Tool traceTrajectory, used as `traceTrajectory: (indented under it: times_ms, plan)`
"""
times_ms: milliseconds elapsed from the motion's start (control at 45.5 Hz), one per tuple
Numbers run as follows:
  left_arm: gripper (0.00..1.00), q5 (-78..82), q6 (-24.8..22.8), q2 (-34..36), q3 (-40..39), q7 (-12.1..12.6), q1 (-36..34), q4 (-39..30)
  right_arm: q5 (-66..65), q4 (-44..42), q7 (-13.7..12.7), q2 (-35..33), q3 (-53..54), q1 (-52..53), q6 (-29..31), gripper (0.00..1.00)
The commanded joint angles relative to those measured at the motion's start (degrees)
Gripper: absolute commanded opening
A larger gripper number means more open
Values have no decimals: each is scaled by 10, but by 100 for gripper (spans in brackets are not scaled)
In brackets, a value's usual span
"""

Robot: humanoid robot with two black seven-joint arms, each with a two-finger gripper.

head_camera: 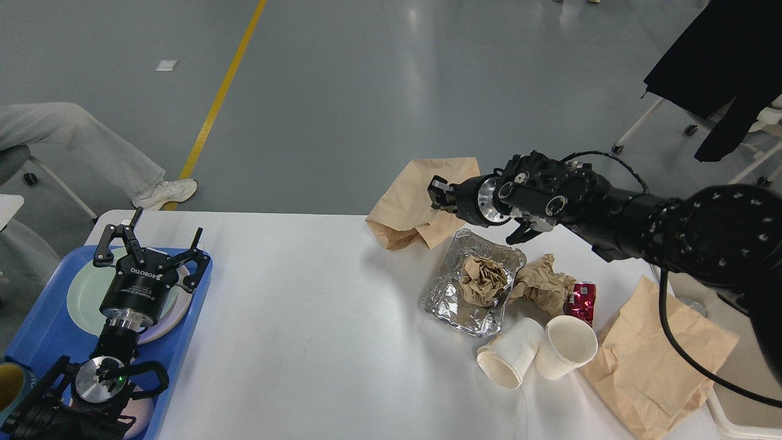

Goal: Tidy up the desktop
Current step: 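Grasp the brown paper bag with the right gripper and lift it, then carry the paper bag to the white bin and release it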

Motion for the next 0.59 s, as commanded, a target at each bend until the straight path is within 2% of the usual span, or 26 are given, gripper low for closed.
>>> traceTrajectory:
  times_ms: [0,176,417,571]
  plan:
    - [96,0,0,0,0,0,0,0,2,49,-3,-29,-11,62,5,0]
    - [96,0,0,0,0,0,0,0,6,151,-9,-65,-60,150,6,0]
    - [96,0,-1,0,0,0,0,-1,11,295,-8,-80,-180,272,7,0]
    - [96,0,-1,0,0,0,0,-1,11,361,-8,-105,-221,343,35,0]
